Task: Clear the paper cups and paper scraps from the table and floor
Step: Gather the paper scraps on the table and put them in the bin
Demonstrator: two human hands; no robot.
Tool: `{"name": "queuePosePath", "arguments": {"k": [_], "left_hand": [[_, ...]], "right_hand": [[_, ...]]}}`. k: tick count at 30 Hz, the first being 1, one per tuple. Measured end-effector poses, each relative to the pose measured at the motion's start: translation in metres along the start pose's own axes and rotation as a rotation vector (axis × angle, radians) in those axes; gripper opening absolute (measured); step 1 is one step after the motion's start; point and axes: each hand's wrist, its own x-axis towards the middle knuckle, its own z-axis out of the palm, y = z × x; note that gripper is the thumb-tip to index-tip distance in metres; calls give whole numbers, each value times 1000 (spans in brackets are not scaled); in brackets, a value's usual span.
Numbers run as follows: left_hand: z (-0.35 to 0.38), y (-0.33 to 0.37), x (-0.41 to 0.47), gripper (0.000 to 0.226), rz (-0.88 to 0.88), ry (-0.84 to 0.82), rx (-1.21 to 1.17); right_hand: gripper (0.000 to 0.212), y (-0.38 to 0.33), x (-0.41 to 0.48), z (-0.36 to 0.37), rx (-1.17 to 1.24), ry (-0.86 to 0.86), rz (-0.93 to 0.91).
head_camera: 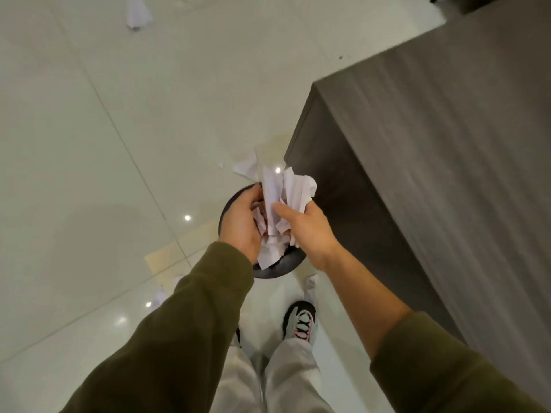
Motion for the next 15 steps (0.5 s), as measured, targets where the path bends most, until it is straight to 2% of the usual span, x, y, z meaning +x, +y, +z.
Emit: {"name": "queuePosePath", "arguments": {"k": [5, 10, 15], "left_hand": [[-30, -33, 38, 32, -13, 36, 31], [-39, -46, 56, 22, -105, 96, 19], [-50, -56, 75, 40, -118, 221, 65]], "right_hand": [[31, 53, 36, 4, -81, -17, 97], [46, 91, 65, 6, -168, -22, 207], [58, 116, 87, 10, -171, 9, 287]]}}
